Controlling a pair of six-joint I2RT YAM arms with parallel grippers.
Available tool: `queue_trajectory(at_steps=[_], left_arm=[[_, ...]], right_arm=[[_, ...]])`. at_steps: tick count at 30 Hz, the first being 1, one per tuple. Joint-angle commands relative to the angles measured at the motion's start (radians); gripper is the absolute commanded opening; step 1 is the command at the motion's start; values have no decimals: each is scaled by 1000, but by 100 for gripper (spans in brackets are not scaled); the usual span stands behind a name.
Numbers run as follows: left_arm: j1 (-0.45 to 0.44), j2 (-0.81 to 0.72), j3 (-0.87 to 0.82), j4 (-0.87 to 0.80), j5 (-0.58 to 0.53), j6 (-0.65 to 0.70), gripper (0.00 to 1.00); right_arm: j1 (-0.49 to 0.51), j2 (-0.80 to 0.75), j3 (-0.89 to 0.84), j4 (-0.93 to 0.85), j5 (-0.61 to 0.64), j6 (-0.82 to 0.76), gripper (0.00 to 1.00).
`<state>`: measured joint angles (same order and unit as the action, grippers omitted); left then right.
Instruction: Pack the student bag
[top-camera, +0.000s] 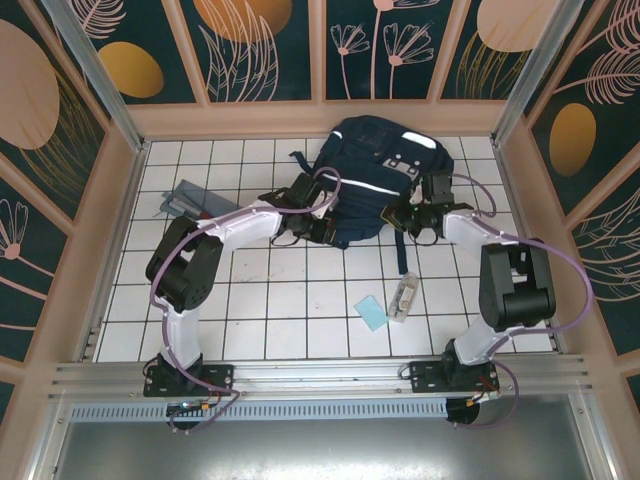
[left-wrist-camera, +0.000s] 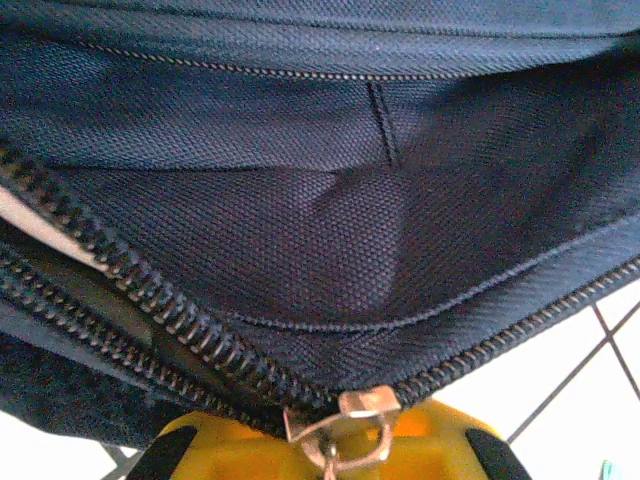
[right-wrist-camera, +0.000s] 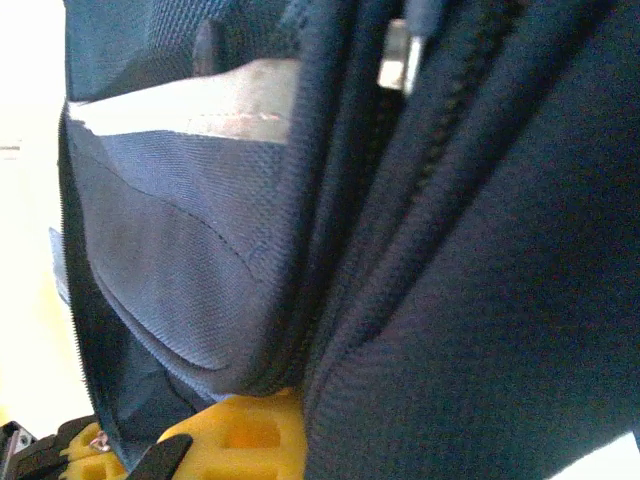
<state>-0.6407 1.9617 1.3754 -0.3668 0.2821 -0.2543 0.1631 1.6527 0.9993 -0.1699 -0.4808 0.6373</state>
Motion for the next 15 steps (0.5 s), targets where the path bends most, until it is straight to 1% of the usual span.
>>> queue_trajectory(at_steps=[1,4,7,10,11,12,13,14,15], left_arm=[[69,-89,-97,-197,3,-5,0],[48,-160,-167,-137,133,-75,0],[-27,-196,-166,-87,181,-137,0],[-99,-182,-135,-28,248,-197,0],[-116,-173,-133,-1,261,-218,0],[-134,-162,-127,28,272,-243,0],[-149,-145,-114,46,274,-258,0],[-159,-129,-101,59,273,-271,0],[-166,-112,-90,84,272,-289,0]], right_arm=[[-111,81,171,85,294,-199,0],[-122,165,278,49,278,-195,0],[-120,221,359,21,238,-176,0],[-117,242,394,26,210,-169,1],[-116,250,405,24,211,-166,11],[-116,260,418,21,209,-163,26],[-118,269,435,9,206,-158,44],[-119,275,452,-13,198,-152,56],[-120,274,462,-37,191,-145,64]])
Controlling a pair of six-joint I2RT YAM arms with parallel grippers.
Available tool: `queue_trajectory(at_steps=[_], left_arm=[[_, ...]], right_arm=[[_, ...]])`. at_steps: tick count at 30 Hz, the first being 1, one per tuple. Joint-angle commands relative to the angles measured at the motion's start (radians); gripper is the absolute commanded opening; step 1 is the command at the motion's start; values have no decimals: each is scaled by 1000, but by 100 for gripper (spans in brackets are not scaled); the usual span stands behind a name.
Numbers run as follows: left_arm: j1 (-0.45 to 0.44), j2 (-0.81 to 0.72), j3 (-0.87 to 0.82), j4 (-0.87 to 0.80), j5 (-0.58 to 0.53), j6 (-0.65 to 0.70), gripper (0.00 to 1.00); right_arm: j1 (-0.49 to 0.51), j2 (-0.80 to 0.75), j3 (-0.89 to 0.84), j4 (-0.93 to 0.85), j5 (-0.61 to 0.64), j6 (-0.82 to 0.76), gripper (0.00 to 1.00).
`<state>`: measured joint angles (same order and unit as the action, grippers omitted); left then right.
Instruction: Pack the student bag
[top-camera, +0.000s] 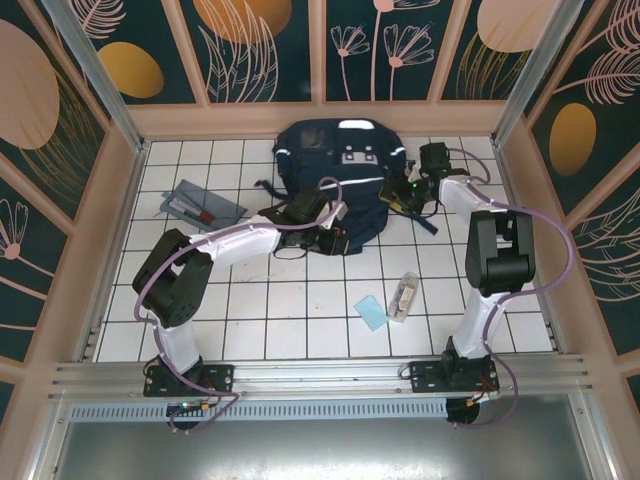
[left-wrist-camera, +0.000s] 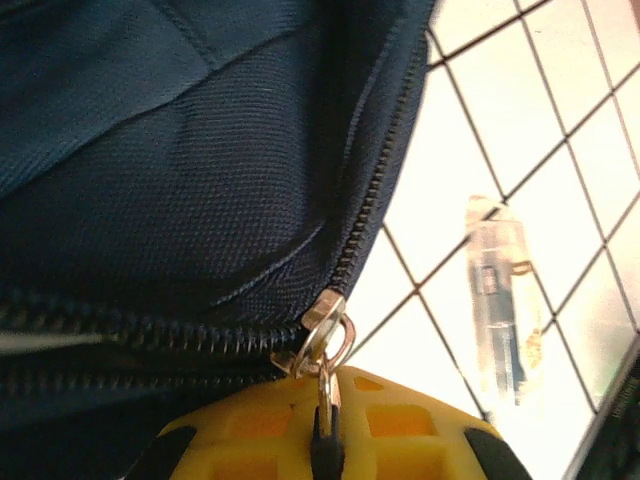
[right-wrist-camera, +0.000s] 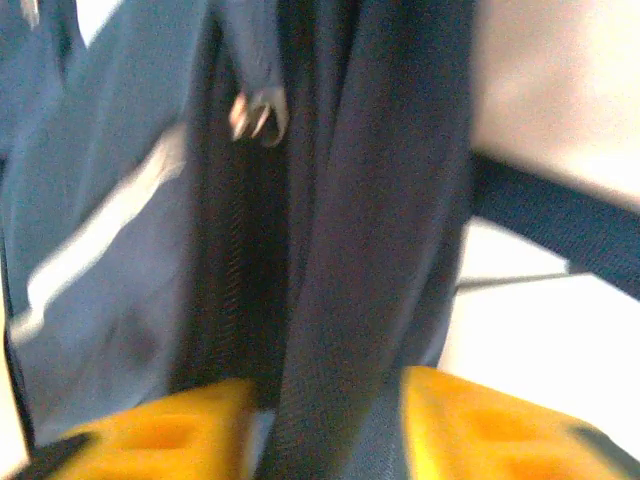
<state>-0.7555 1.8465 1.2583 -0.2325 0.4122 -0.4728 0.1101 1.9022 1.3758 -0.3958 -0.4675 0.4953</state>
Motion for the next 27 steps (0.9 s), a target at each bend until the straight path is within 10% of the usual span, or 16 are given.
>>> queue_trajectory(at_steps=[1,15,22,25,27], left_arm=[[-52,20,37,-20,143,-91,0],[-51,187,260,62,92,-127,0],[-52,183,270,115,112,-158,0],[-52,175,250,136,123,-165,0],[-51,166,229,126,130,-155,0]], right_arm=[[-66,9,82,165,173,5,67],[-6,-496,-508,268,-87,310,84],[120,-462,-603,428,-92,461,82],[136,-399,-607,485,-99,486,59],[127,-374,-592,488,-60,471,23]])
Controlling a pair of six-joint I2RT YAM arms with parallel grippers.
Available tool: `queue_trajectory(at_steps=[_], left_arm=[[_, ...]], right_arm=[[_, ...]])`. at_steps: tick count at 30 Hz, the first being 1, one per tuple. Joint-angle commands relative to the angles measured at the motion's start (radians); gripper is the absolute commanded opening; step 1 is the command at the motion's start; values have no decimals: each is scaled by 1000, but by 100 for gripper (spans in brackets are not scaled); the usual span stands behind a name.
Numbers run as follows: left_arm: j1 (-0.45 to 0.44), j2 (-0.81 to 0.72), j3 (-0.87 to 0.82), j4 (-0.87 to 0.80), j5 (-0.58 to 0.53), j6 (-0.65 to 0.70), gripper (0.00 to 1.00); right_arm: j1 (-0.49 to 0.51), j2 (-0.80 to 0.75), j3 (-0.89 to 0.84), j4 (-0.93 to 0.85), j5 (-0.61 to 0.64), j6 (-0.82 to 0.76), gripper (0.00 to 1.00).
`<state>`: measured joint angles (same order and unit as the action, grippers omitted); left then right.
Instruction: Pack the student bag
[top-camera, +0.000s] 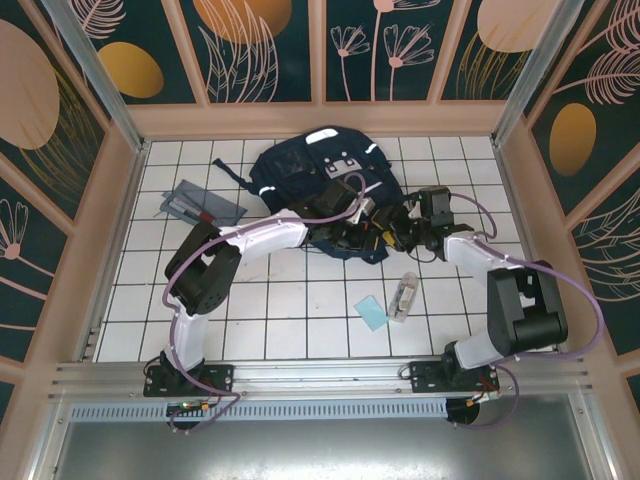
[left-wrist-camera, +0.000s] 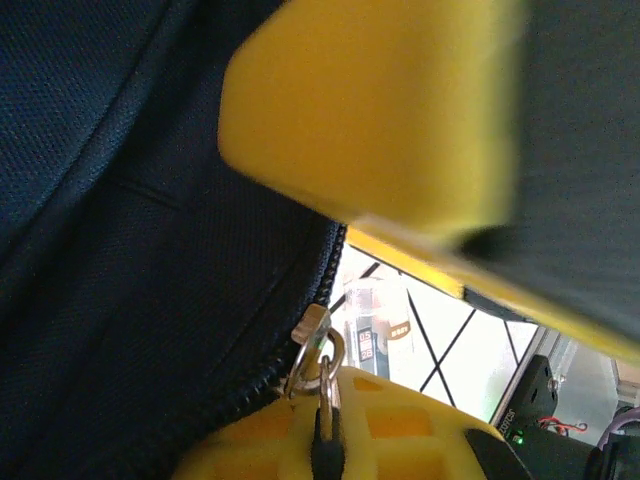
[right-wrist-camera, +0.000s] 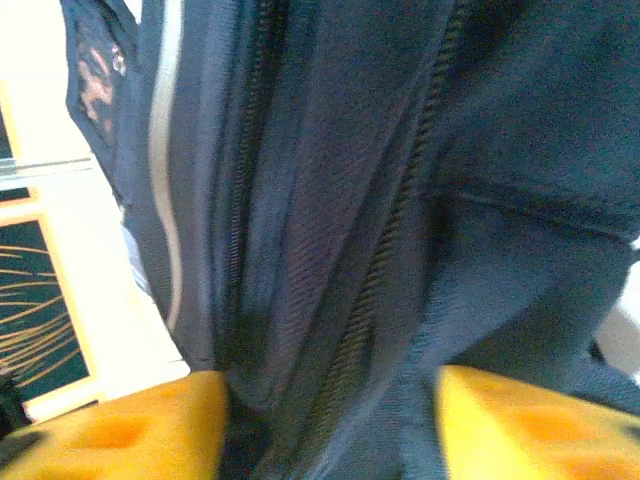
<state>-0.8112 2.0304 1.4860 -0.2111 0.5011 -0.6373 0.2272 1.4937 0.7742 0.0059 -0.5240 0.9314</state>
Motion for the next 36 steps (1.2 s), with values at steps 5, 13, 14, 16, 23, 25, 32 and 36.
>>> queue_trajectory(at_steps=[5,13,14,16,23,25,32,36], left_arm=[[17,-68,-99,-48,-32,111,0],[204,-162,-310,-156,-83,176,0],[218,-174,-309,-181,-102,192,0],[241,-193,-299,-215,-133,213,0],[304,-202,-261,-240,-117,237,0],[287,-210,-262,-188,-44,189,0],[162,-163,-162,88,87,-14,0],[114,-44,9,144,97,-59,0]], right_arm=[[-43,65,130,-43,116,-123,0],[-107,53,234,-162,275,-296,0],[-115,57,237,-160,287,-304,0],[-133,73,240,-138,280,-319,0],[-165,208,345,-91,220,-372,0],[-163,256,406,-111,199,-363,0],[-154,169,436,-248,107,-319,86],[-154,18,304,-264,30,-284,87]])
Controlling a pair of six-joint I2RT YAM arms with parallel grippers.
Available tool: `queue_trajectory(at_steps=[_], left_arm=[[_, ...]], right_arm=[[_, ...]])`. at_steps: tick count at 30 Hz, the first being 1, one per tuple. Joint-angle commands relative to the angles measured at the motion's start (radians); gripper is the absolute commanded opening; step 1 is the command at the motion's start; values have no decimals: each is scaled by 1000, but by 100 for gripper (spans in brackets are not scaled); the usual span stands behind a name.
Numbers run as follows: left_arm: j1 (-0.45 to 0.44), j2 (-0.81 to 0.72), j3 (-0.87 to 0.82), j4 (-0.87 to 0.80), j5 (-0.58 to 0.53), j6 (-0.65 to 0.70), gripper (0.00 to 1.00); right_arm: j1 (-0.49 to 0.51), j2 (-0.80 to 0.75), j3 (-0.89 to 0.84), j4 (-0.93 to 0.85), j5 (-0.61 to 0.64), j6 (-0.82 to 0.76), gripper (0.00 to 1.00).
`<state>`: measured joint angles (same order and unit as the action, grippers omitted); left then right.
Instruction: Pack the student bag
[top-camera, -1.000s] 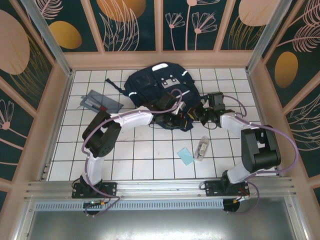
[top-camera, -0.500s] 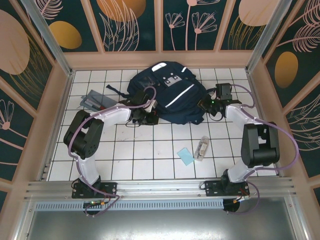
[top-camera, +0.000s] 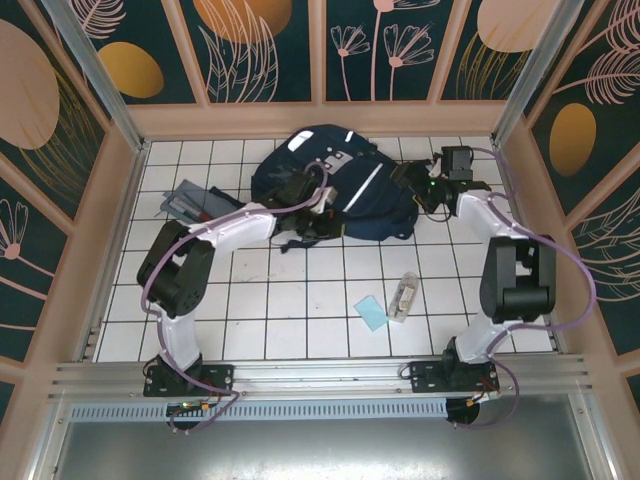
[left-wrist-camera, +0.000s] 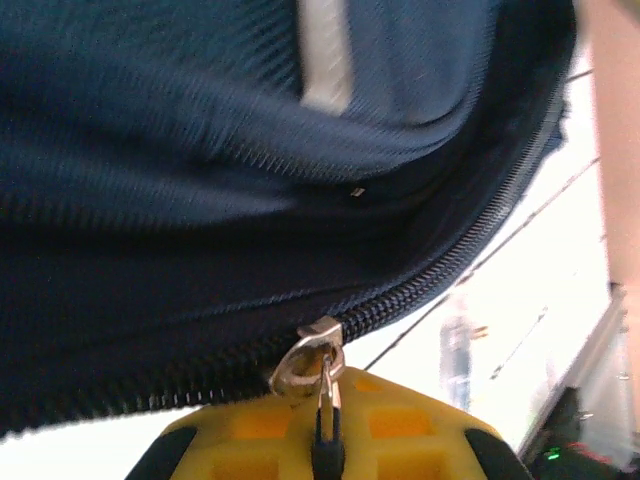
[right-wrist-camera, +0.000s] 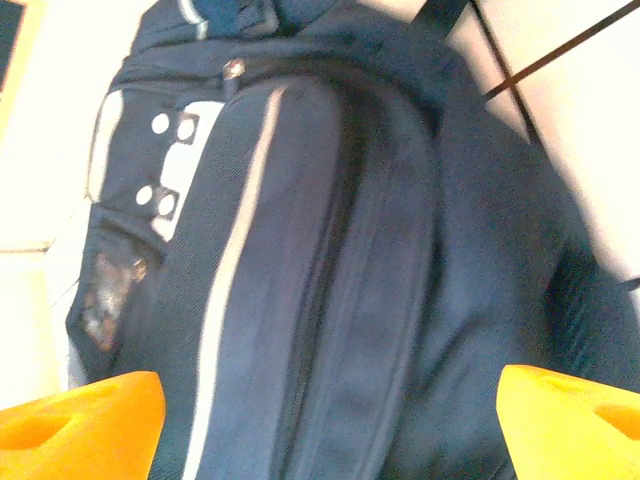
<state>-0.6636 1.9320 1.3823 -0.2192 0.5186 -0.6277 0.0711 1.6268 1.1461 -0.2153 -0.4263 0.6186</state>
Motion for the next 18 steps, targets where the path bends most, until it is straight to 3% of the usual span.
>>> queue_trajectory(at_steps=[1,4,7,15,18], left_arm=[[-42,85,160,173,90,-86,0],[-58,158,270,199,96,-118,0],[-77,205,343,202,111,-128,0],[-108,162,259,209,137,-126,0],[-108,119,192,174,129,-92,0]], right_arm=[[1,-153,-110,-41,-92,45,87],[2,-254,-251,20,-152,134,87],[4,-312,-393,208,-208,280,87],[40,-156,-399,452,-131,372,84],[42,-83,-369,501,-88,373,75]])
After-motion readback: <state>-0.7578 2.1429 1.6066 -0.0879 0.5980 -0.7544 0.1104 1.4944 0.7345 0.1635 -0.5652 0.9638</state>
